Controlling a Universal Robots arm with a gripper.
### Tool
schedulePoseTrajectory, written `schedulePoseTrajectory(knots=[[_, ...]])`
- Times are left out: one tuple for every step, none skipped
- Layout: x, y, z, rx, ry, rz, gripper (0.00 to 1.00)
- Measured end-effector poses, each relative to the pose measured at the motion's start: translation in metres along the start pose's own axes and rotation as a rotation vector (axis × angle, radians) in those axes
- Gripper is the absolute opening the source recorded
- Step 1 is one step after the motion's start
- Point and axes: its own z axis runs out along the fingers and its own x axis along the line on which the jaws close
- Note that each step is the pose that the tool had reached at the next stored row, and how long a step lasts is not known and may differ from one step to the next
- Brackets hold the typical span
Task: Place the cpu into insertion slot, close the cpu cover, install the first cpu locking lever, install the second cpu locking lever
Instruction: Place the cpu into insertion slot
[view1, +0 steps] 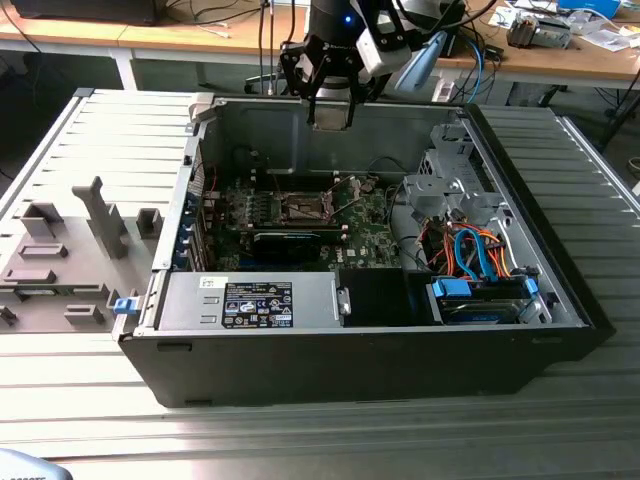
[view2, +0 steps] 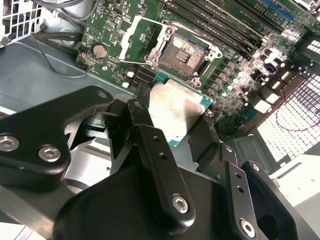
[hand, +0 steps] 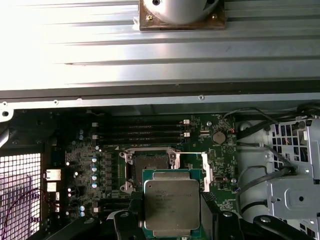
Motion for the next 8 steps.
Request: schedulePoseTrajectory(knots=[[0.0,0.0,0.0001,0.0,0.0,0.0,0.55],[0.0,0.0,0.0003,0.0,0.0,0.0,0.55],[0.0,0.0,0.0006,-0.0001,-0.0001,0.0,0.55],[0.0,0.0,0.0007,-0.0001,0.0,0.0,0.55],[-0.0001,-0.0003,0.0034,0.0009,-0.0001,0.0,0.55],[-0.0001,-0.0004,0.0052,0.0009,-0.0001,0.0,0.55],[-0.0001,-0.0005,0.0053,0.0009,-0.0001,0.0,0.55],[-0.0001,-0.0005,0.0054,0.0009,-0.0001,0.0,0.55]])
